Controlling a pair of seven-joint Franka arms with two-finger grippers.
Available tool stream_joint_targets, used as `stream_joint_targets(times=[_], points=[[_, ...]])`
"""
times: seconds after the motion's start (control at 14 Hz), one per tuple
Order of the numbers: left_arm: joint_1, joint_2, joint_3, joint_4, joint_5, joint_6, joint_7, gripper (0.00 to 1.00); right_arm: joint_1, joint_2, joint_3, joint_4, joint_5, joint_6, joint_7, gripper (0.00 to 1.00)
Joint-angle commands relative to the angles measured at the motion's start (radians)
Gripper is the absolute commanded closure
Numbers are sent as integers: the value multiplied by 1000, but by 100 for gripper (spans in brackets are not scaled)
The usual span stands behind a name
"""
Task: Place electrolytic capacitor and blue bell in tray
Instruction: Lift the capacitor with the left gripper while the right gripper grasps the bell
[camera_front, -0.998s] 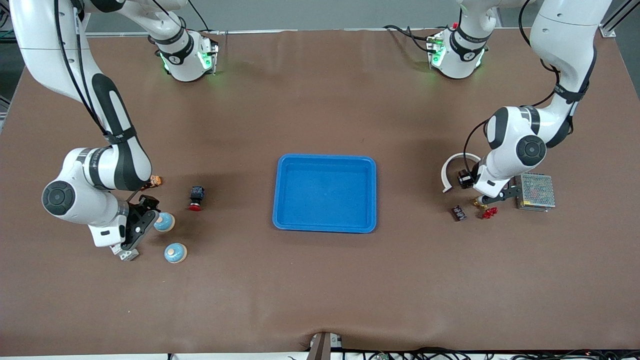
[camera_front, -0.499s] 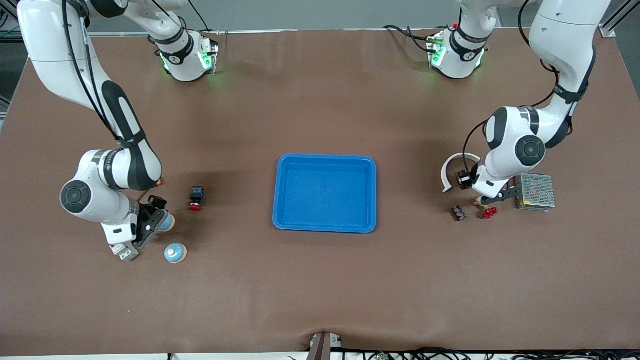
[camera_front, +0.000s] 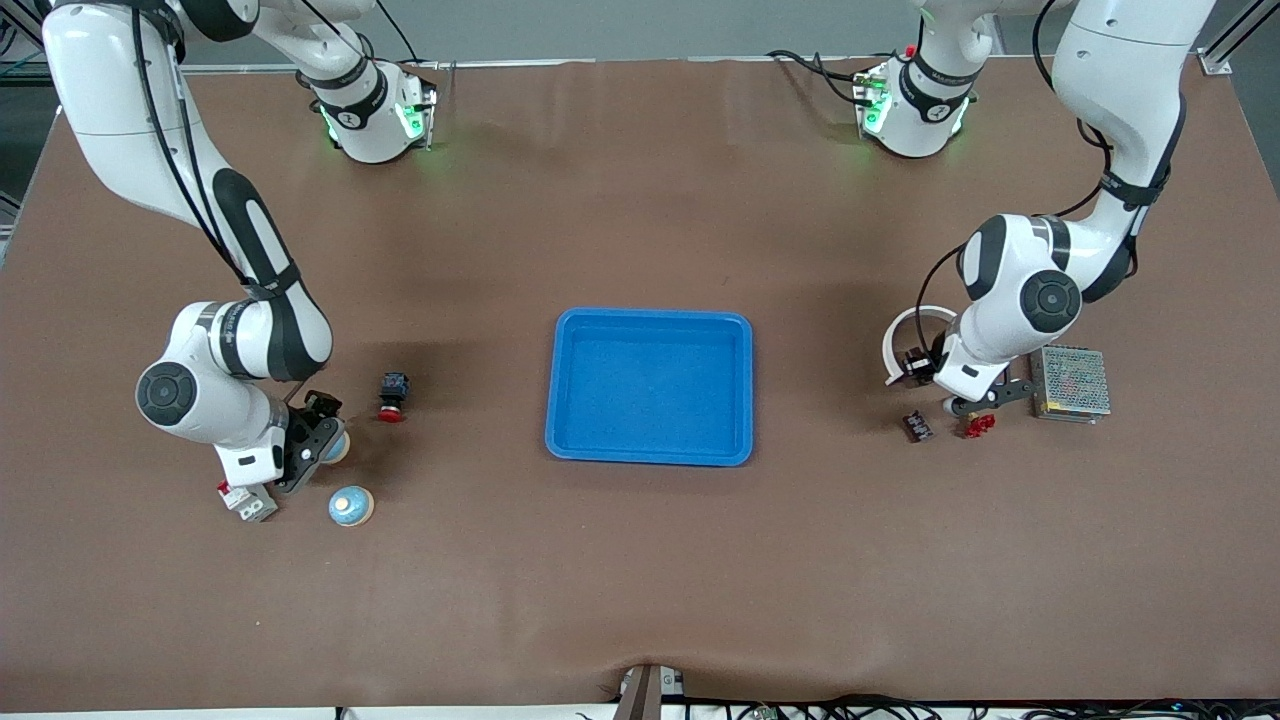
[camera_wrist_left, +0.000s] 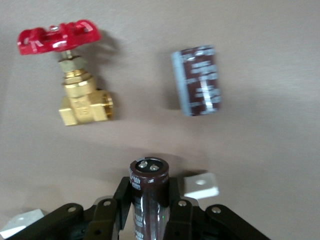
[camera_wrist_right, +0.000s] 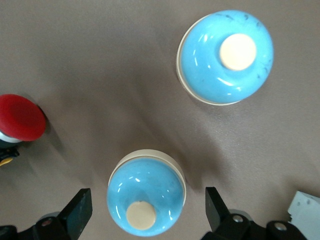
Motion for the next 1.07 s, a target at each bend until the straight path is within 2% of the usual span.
stream_joint_targets(times=[0.0, 0.14, 0.57, 0.64, 0.78, 0.93, 1.0], points=[[0, -47, -26, 82, -29, -151, -2, 100, -9, 6, 9, -10, 20, 20, -19, 0], [2, -56, -75, 150, -46, -233, -45, 100, -9, 7, 9, -11, 20, 34, -19, 0], [-24, -7, -240, 248, -56, -247, -273, 100, -9, 7, 11, -11, 21, 34, -19, 0], [-53, 5, -244, 268, -56, -247, -329, 100, -10, 7, 9, -11, 21, 34, -17, 10], [-125, 65, -244, 326, -53, -244, -447, 100, -10, 7, 11, -10, 21, 32, -17, 16], [-193, 119, -241, 375, -42, -241, -576, 100, -12, 7, 11, -10, 21, 32, -17, 28], [-205, 136, -241, 394, -40, -239, -608, 100, -12, 7, 11, -10, 21, 32, -17, 30]])
